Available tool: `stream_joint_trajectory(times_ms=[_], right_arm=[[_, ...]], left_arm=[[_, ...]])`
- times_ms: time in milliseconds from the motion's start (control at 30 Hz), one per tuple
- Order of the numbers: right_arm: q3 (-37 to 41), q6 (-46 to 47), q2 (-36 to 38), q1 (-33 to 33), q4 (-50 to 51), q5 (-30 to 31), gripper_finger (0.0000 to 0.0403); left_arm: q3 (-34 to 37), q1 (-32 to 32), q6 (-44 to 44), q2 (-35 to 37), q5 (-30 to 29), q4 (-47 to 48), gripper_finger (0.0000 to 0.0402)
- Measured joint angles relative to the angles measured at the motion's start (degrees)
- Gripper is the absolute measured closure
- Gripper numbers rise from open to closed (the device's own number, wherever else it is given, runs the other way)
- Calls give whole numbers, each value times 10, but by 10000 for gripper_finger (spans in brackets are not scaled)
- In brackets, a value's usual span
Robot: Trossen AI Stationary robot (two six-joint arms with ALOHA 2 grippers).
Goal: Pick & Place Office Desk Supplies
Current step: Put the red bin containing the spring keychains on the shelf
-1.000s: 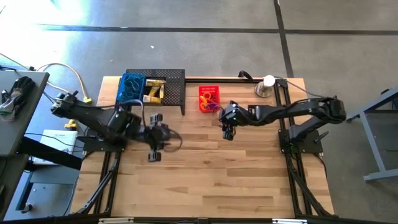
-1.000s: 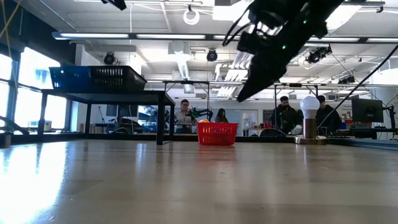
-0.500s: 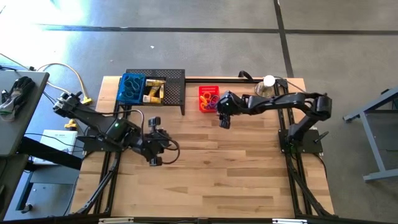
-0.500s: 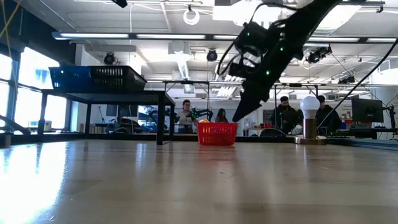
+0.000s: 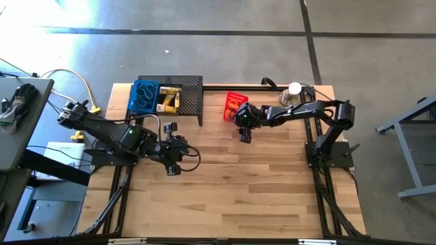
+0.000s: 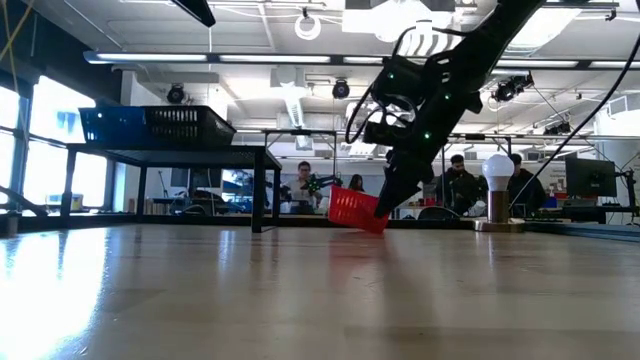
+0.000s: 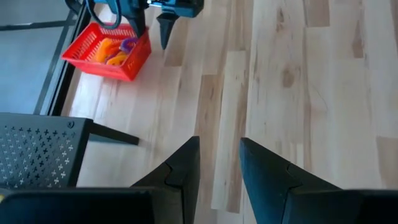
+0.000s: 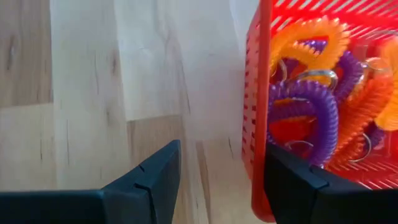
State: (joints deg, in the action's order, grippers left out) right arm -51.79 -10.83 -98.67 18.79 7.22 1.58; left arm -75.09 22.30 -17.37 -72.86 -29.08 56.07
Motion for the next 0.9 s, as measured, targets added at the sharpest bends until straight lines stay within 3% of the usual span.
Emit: stream_joint_trajectory(times_ms=[233,533,767,900], right_arm=[[0,-14,0,0,-11,-1,236],[0,-43,0,0,0,29,389],[-3,-40,3,-44,11,29,400],[-42,-38,4,-94,56,43,400]], left_arm=[[17,-8,-1,0,2,-4,295],[77,-16,0,-1,-31,-74,295],[94,-32,10,-24,-31,-92,295],[94,-41,31,-52,-30,-119,295]])
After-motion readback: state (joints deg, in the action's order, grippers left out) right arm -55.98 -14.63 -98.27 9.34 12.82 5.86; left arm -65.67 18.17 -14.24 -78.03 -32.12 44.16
